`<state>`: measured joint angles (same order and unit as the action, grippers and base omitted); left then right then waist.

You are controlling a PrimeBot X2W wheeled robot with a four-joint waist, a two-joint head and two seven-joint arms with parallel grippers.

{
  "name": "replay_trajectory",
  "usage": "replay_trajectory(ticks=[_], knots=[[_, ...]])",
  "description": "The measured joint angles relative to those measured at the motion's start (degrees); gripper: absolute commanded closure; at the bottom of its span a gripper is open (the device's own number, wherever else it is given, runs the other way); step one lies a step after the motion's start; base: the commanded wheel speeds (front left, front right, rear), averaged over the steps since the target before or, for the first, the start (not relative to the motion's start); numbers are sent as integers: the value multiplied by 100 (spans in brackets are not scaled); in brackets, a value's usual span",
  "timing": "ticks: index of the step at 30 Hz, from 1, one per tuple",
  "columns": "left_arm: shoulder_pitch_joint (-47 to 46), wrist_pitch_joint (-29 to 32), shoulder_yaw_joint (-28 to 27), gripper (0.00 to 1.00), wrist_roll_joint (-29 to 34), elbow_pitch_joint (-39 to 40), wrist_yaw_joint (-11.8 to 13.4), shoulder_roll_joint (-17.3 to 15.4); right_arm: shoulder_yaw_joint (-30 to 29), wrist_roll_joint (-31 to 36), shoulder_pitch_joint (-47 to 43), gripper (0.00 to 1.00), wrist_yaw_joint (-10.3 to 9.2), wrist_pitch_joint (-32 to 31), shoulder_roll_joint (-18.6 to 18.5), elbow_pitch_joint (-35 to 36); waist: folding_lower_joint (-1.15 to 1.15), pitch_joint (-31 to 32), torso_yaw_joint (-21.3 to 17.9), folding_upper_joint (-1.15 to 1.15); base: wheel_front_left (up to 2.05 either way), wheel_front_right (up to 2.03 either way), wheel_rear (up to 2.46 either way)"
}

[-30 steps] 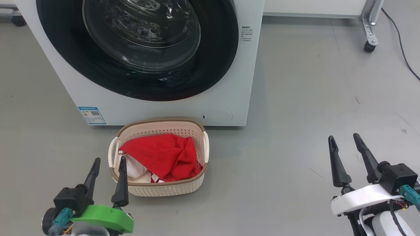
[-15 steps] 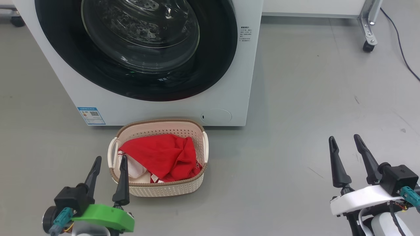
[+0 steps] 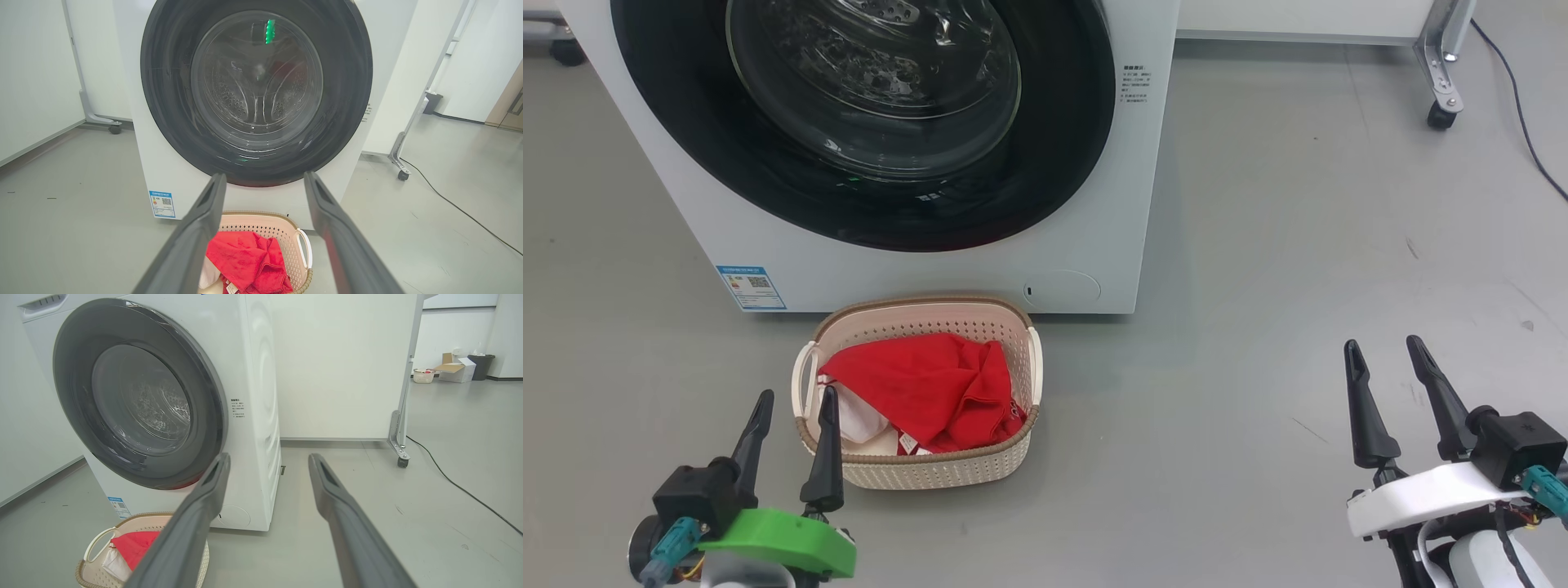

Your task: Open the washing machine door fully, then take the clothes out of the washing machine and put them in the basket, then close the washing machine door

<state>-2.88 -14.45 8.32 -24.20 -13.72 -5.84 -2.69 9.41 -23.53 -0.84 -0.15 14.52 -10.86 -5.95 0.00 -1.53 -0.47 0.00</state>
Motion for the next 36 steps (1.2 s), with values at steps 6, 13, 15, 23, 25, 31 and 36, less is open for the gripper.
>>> replay_trajectory(ticks=[6,13,15,23,25,31,36], knots=[[0,0,-3,0,-11,4,-1,0,-3,0,-15,0,2,0,2,2,0,0,7,0,0,0,0],[2,0,-3,0,-111,4,-9,1,-4,0,-62,0,3,0,2,3,0,8,15,0,0,0,0],[3,0,-3,0,-111,3,-9,2,-5,0,-64,0,4,0,2,3,0,12,17,0,0,0,0],[11,0,-2,0,-152,3,-30,3,-4,0,-82,0,5,0,4,2,0,30,19,0,0,0,0],[19,0,-3,0,-152,3,-32,3,-4,0,-82,0,5,0,4,2,0,33,19,0,0,0,0],[24,4,-12,100,-153,-34,-32,7,2,0,-85,100,4,-1,16,-34,0,42,15,0,0,0,0],[188,29,33,100,-154,-324,-32,62,60,-5,-266,100,4,-9,186,-327,0,43,15,0,0,0,0]])
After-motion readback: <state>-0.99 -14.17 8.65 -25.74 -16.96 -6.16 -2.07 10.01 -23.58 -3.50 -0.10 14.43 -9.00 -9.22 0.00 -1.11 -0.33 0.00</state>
